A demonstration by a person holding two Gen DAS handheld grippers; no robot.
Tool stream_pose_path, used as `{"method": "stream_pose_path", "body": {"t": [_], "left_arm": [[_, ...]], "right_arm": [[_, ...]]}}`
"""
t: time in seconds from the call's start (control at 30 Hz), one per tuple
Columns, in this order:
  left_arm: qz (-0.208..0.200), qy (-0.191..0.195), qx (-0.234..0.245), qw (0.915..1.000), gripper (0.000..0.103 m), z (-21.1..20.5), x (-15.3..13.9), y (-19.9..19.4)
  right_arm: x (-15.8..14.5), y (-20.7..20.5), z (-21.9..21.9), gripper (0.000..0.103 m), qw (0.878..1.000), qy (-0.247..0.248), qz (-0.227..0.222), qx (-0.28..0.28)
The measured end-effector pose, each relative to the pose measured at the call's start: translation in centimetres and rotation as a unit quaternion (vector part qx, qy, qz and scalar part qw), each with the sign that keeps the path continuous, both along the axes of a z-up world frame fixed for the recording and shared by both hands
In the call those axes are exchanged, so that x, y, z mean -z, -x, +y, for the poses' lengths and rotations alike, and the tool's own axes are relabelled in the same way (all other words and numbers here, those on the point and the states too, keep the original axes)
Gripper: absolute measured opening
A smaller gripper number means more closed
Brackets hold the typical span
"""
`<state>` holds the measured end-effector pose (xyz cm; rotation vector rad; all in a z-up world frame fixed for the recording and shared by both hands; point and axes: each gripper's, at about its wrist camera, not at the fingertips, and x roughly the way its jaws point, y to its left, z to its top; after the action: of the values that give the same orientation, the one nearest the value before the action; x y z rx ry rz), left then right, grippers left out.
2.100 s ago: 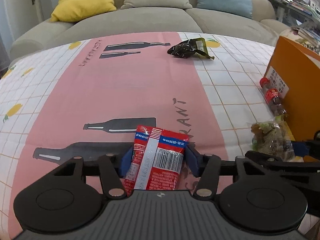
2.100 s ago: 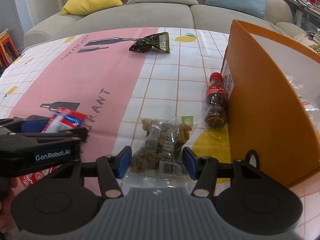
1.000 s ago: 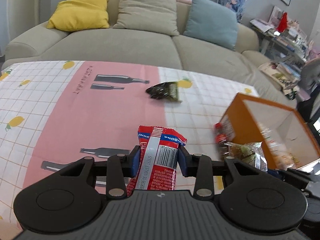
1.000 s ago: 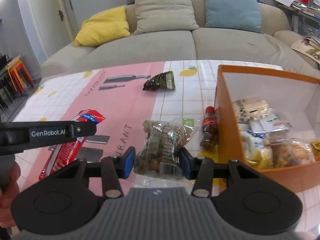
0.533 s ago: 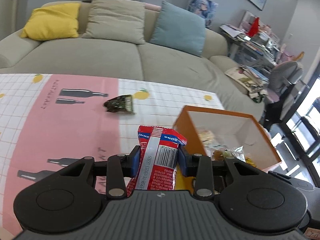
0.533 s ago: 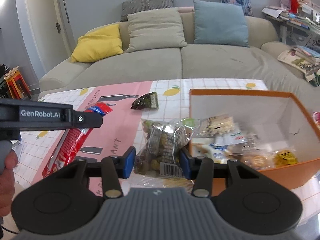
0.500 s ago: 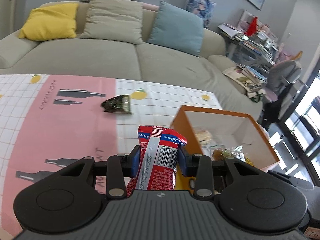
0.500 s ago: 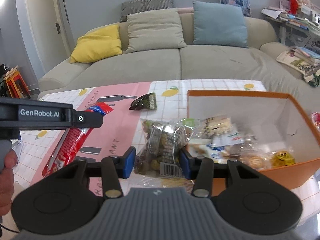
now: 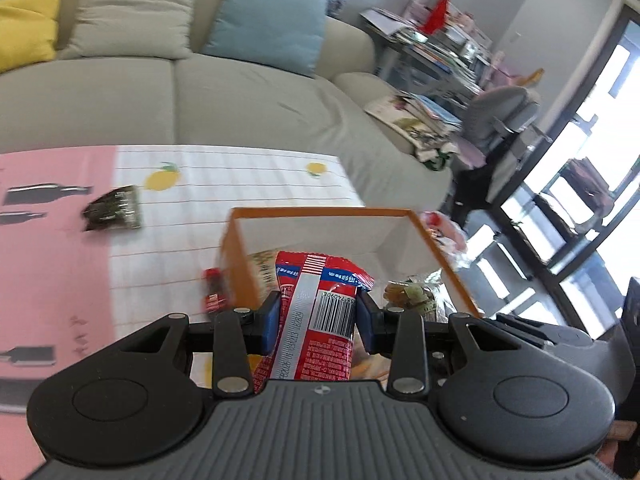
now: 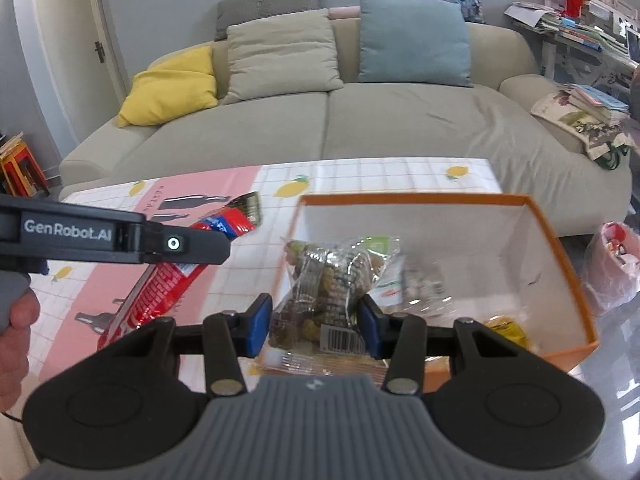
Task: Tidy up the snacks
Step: 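Carry the sausage sticks and brown-snack pack over the orange box with both tools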
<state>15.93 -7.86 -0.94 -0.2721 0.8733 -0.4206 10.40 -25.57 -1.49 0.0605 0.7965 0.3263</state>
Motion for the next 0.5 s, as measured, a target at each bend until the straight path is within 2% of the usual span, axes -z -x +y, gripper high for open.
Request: {"method": "stream_pose_path", "body": {"t": [0.23, 0.37, 0.5], "left_arm": [[0.016, 0.017, 0.045, 0.9987, 0.043, -2.6, -0.1, -4.6], [0.029, 0.017, 0.066, 0.9972, 0.043, -4.8, 0.6, -7.2], [0.066, 0.037, 0.077, 0.9941, 0.043, -6.8, 2.2, -9.4]], "right_arm": [[-0.5, -4.1, -4.1, 0.045, 0.999, 0.033, 0.019, 0.016], [0.7, -6.7, -6.1, 0.045, 0.998, 0.037, 0.053, 0.016], [2.3, -9.3, -7.2, 0.045, 0.995, 0.061, 0.082, 0.011]]}}
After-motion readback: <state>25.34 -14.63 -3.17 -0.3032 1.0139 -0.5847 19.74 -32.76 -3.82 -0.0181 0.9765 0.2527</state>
